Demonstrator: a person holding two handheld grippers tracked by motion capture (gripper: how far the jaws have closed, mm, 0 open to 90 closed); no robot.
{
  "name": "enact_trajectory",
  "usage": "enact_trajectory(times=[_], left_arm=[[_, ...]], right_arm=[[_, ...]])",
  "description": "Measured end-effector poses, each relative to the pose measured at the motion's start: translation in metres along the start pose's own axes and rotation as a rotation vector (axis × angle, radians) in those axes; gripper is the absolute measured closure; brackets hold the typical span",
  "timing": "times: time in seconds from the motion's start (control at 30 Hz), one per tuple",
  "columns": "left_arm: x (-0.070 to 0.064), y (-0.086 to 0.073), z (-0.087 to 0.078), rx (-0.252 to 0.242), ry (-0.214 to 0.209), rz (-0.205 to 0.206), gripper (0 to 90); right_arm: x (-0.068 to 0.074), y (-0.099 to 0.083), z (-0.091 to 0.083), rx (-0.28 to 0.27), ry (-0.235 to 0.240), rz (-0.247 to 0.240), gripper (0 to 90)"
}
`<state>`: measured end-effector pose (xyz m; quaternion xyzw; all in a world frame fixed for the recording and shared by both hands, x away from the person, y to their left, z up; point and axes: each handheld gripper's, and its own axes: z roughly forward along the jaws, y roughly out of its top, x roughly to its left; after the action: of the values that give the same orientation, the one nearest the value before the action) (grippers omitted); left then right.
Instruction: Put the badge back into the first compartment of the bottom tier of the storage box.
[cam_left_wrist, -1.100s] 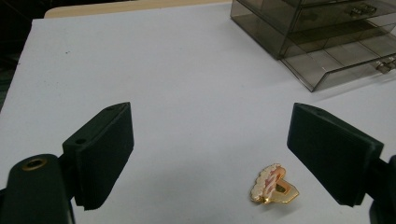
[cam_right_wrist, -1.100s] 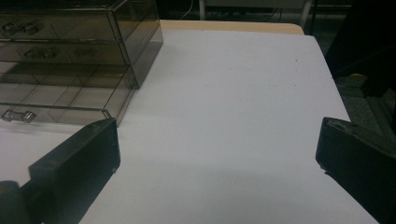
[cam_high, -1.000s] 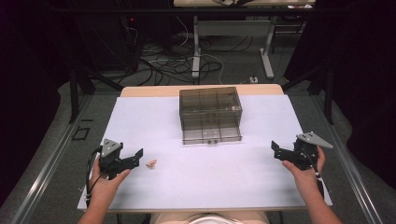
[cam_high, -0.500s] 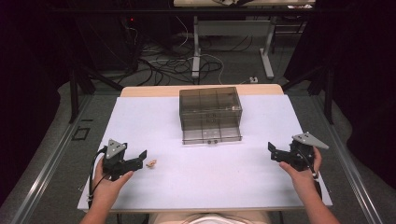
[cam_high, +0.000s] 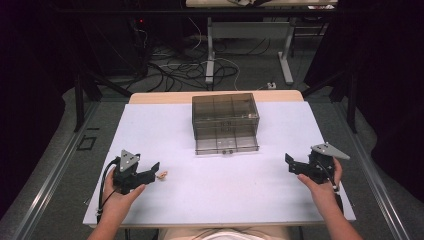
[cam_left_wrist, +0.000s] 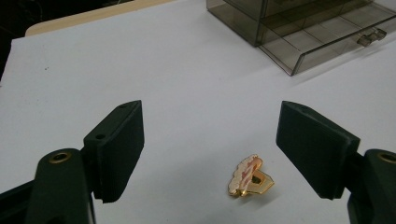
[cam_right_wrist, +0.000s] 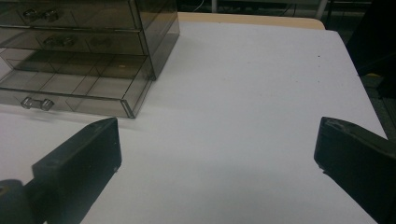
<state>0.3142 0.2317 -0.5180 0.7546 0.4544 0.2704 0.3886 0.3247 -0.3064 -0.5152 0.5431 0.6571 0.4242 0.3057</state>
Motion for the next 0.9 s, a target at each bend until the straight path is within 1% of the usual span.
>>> enact_trajectory(times=[0.03,0.07,0.17,0.2,0.23,0.27,0.33,0.37,0.4,0.43,0.47,0.53,0.57,0.6,0.63,0.67,0.7,0.73,0.77,0.83,0.87,0.9], left_arm=[[-0.001,0.000,0.000,0.001,0.003,0.011,23.7],[-0.001,0.000,0.000,0.001,0.003,0.011,23.8],[-0.007,0.001,0.001,0.010,-0.004,0.039,24.0],[-0.008,0.001,0.001,0.013,0.002,0.052,24.6],[-0.010,0.001,0.002,0.030,0.005,0.079,25.1],[-0.010,0.001,0.002,0.030,0.005,0.079,25.4],[-0.011,0.001,0.003,0.039,0.000,0.087,26.7],[-0.012,0.001,0.003,0.040,0.001,0.084,27.3],[-0.012,0.001,0.003,0.048,-0.003,0.100,29.5],[-0.013,0.001,0.004,0.052,-0.003,0.106,30.2],[-0.014,0.001,0.004,0.056,-0.010,0.103,30.3],[-0.014,0.001,0.005,0.065,-0.008,0.108,31.1],[-0.015,0.001,0.005,0.073,-0.009,0.107,31.5],[-0.016,0.000,0.005,0.080,-0.010,0.111,32.0],[-0.016,0.000,0.005,0.090,-0.002,0.130,32.0],[-0.017,0.000,0.006,0.089,-0.002,0.126,34.4],[-0.018,0.000,0.005,0.102,0.008,0.150,34.4],[-0.019,0.000,0.006,0.103,0.009,0.153,34.6],[-0.021,-0.001,0.006,0.113,0.018,0.180,36.5],[-0.022,-0.001,0.006,0.119,0.019,0.186,37.3],[-0.023,-0.002,0.007,0.138,0.017,0.206,39.5],[-0.023,-0.002,0.007,0.138,0.017,0.206,39.8]], right_arm=[[0.000,0.000,-0.001,0.009,-0.002,0.002,0.6],[0.000,0.000,-0.001,0.015,-0.001,0.002,0.7],[0.001,0.000,-0.001,0.015,0.005,0.009,1.1],[0.001,0.000,-0.001,0.014,0.006,0.002,1.3],[0.001,0.000,-0.001,0.018,0.007,-0.008,1.6],[0.002,-0.001,0.000,0.009,0.009,0.005,1.8],[0.002,-0.001,0.000,0.009,0.011,0.005,2.0],[0.002,-0.001,0.000,0.009,0.013,0.009,2.1],[0.002,-0.001,0.000,0.006,0.011,0.010,2.3],[0.002,-0.001,0.000,0.005,0.011,0.007,2.4],[0.001,-0.001,0.000,0.005,0.009,-0.001,2.4],[0.000,-0.001,-0.001,0.021,0.009,0.005,2.6],[0.000,-0.001,-0.001,0.022,0.007,0.004,2.7],[0.000,-0.002,0.000,0.011,0.006,0.006,2.8],[0.000,-0.002,0.000,0.011,0.006,0.006,2.8],[0.000,-0.002,0.000,0.019,0.011,0.011,3.1],[0.000,-0.002,0.000,0.019,0.011,0.011,3.1],[0.000,-0.002,0.000,0.020,0.011,0.010,3.2],[0.000,-0.002,0.000,0.032,0.016,0.018,3.3],[0.000,-0.001,-0.001,0.039,0.016,0.013,3.4],[0.000,-0.002,0.000,0.036,0.018,0.015,3.5],[0.000,-0.003,0.001,0.028,0.024,0.017,3.5]])
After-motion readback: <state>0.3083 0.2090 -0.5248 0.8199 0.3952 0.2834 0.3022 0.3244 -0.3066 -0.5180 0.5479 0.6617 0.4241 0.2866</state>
